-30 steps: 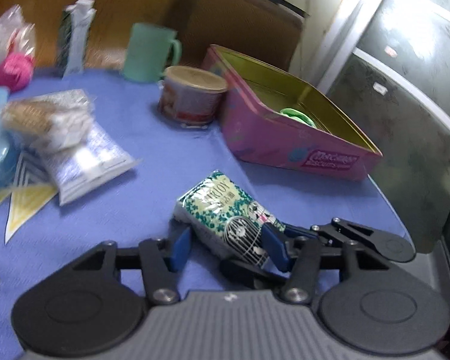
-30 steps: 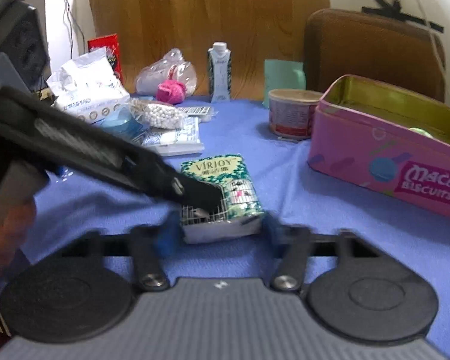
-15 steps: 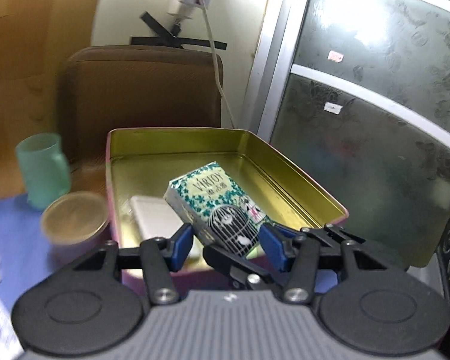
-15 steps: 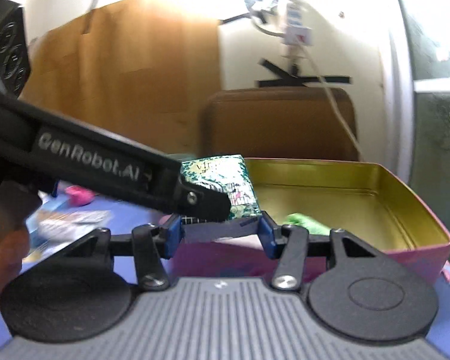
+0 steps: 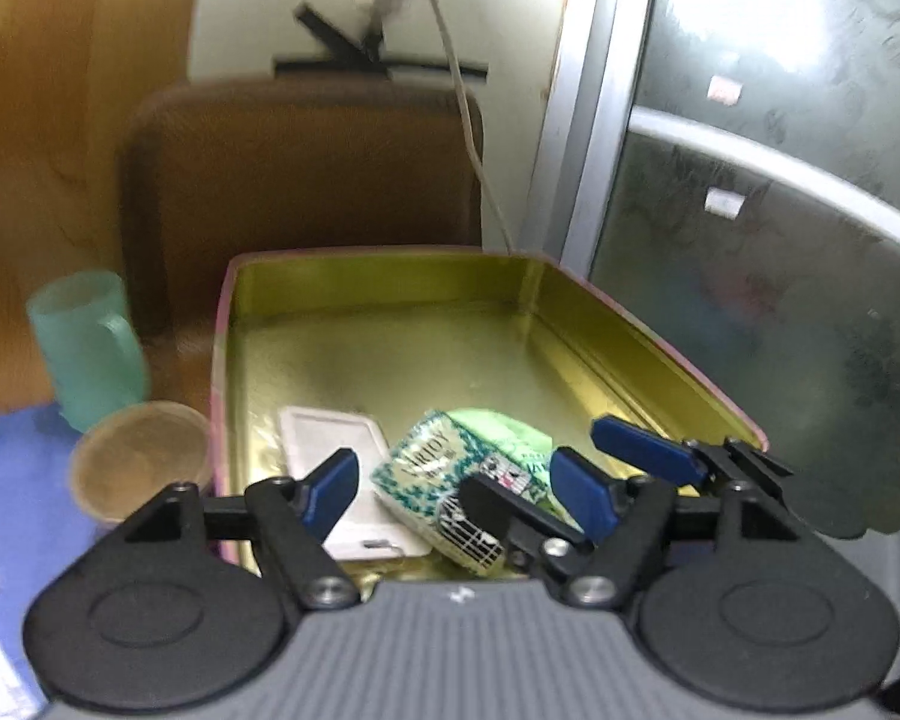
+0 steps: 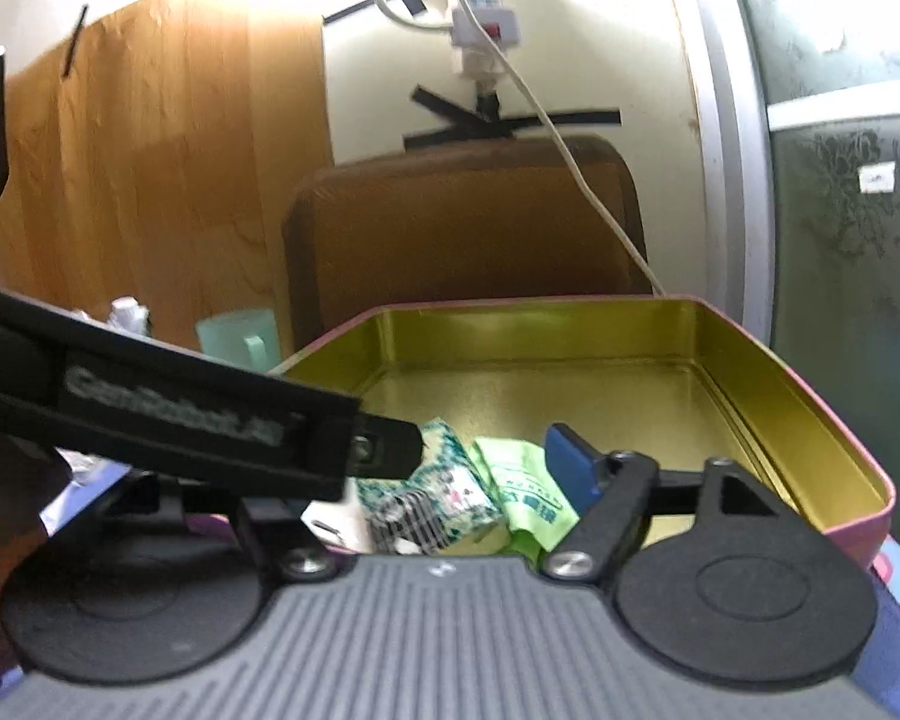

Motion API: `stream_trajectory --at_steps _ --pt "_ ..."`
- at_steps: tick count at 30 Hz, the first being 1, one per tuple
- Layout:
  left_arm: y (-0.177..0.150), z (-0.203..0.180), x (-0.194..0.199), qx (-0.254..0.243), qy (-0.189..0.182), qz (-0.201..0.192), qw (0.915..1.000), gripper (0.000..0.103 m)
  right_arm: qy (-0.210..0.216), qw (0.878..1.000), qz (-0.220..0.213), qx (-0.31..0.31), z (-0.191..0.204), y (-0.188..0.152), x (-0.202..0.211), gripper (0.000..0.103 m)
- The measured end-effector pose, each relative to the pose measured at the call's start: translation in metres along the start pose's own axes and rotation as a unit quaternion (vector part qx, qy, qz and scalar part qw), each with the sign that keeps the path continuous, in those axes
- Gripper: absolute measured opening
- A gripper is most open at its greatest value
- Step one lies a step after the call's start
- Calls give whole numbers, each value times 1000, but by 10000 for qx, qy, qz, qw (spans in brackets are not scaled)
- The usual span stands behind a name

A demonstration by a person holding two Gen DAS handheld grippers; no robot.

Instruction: Organize soft objects

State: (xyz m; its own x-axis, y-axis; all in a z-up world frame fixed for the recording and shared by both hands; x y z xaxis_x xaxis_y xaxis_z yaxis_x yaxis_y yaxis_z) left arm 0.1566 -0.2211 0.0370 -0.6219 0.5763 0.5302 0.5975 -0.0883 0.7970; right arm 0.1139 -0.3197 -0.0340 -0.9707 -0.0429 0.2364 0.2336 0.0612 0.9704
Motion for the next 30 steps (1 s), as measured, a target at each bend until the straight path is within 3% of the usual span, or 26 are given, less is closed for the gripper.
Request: stream_trajectory --at_steps 3,10,22,30 --pt "-1 9 35 -25 142 -313 9994 86 13 9999 -166 21 8 4 17 79" --pt "-28 47 91 -59 1030 -539 9932 87 425 9987 -256 -93 42 6 47 79" --pt "-76 135 145 775 1904 -410 9778 87 1162 9918 441 311 126 -10 43 78" --pt "-97 169 158 940 2287 -405 9681 87 1365 9862 740 573 157 -16 40 78"
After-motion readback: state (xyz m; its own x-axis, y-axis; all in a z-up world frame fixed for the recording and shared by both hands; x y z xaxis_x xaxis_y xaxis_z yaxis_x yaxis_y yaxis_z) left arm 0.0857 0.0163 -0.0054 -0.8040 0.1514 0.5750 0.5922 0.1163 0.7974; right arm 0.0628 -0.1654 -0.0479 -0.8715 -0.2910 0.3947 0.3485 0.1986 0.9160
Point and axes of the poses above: each gripper's, at about its wrist camera, not at the fingertips, and x roughly against the way its jaws point, z to its left, y to its top, the point moved 4 cm from there along -x, roughly the way its jaws point, and after that the axes turned 11 degrees about x, right-handed, at the moved point
